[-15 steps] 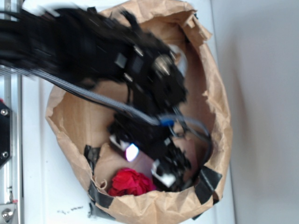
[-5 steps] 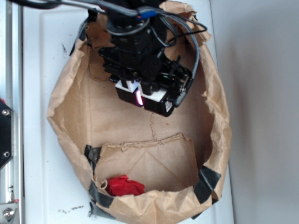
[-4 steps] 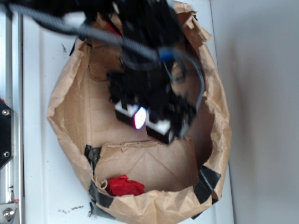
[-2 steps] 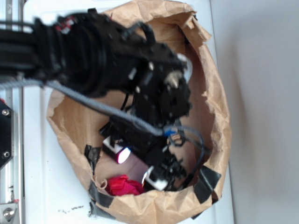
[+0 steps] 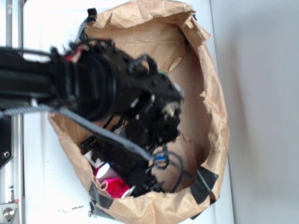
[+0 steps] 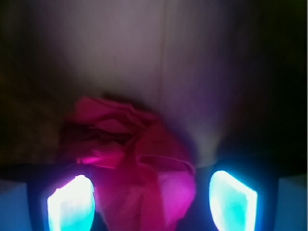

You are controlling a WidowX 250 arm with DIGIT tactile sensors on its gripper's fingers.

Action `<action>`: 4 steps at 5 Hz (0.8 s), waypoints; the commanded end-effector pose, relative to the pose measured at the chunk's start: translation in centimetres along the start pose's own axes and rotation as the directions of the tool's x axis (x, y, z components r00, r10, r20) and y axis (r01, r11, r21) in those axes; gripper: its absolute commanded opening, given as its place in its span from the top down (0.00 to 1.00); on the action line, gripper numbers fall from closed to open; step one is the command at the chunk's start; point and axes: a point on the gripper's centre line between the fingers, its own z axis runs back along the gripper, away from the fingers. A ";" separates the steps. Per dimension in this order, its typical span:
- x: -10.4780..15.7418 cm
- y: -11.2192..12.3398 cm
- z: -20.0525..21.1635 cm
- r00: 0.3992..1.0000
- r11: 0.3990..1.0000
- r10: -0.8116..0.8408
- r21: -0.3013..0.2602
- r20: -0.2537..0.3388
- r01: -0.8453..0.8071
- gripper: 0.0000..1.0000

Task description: Grab the red paper.

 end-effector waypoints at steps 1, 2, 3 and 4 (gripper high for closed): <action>-1.3 2.2 -0.5 0.998 1.000 0.010 -0.001 0.057 -0.010 1.00; 0.2 2.1 0.8 0.996 1.000 0.015 -0.028 0.090 -0.012 1.00; 0.2 2.0 3.2 0.984 0.996 0.024 -0.084 0.179 -0.009 1.00; 0.0 2.7 7.5 0.927 0.983 0.095 -0.179 0.363 -0.030 1.00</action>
